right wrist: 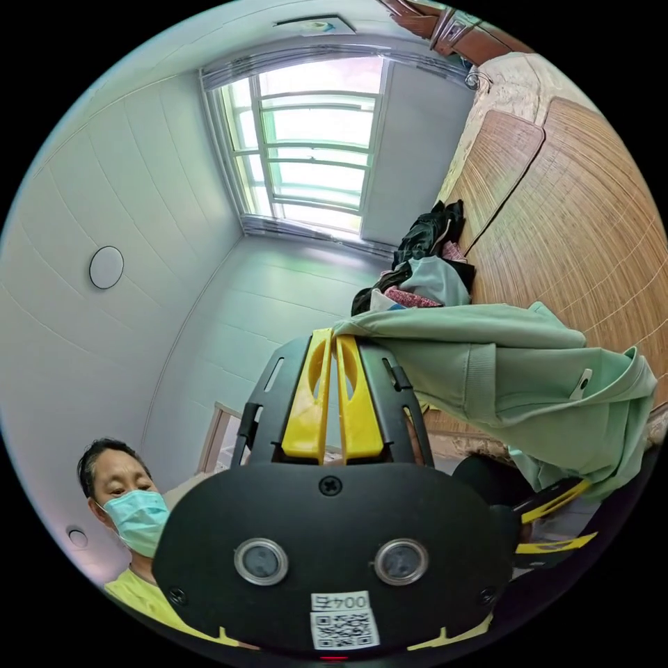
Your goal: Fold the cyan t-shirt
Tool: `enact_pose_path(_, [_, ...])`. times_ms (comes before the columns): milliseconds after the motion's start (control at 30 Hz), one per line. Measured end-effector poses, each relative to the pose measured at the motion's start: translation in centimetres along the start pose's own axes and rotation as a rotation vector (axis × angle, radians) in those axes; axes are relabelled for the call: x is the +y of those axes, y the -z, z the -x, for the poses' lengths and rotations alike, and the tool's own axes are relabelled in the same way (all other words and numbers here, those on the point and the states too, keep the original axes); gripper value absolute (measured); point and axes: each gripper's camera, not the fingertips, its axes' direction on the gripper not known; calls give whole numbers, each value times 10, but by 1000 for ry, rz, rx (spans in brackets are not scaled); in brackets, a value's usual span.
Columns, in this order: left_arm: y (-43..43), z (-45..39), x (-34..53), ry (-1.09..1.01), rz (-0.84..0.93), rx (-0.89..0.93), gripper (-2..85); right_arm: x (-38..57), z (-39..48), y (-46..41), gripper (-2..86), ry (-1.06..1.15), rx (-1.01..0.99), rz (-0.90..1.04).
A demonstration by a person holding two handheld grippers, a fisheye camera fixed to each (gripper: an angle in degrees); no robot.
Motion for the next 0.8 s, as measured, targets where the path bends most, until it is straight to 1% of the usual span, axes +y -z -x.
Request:
enact_pose_path(67, [-14, -9, -9, 11, 48, -37, 152, 1, 12, 1, -6, 3, 4, 6])
enact_pose_path(167, [-28, -16, -21, 52, 117, -78, 82, 2, 30, 8, -5, 9, -9, 4])
enact_pose_path(200, [-30, -15, -24, 86, 144, -76, 51, 3, 38, 12, -5, 14, -13, 0])
enact_pose_path(233, [-25, -15, -25, 104, 133, -34, 32, 2, 42, 15, -5, 18, -14, -3])
enact_pose_path(267, [-20, -14, -24, 111, 118, -2, 28, 1, 49, 22, -5, 27, -12, -13])
enact_pose_path(333, [9, -13, -17, 149, 38, 112, 16, -1, 59, 36, -5, 42, -7, -43])
enact_pose_path(467, [75, -3, 5, 212, -104, 250, 9, -4, 76, 79, -6, 40, -9, -167])
enact_pose_path(533, [132, 7, 26, 242, -209, 303, 8, -2, 83, 100, -6, 38, -26, -229])
enact_pose_path(567, [147, 10, 33, 255, -238, 313, 7, 1, 89, 114, -6, 38, -39, -273])
enact_pose_path(633, [212, 28, 63, 326, -384, 370, 7, 6, 99, 138, -6, 42, -57, -341])
enact_pose_path(700, [261, 42, 90, 409, -496, 359, 6, 16, 119, 165, -6, 73, -78, -420])
enact_pose_path(767, [308, 50, 114, 509, -592, 294, 6, 26, 138, 182, -7, 107, -101, -464])
enact_pose_path(800, [338, 50, 129, 573, -651, 226, 6, 34, 152, 191, -7, 137, -117, -490])
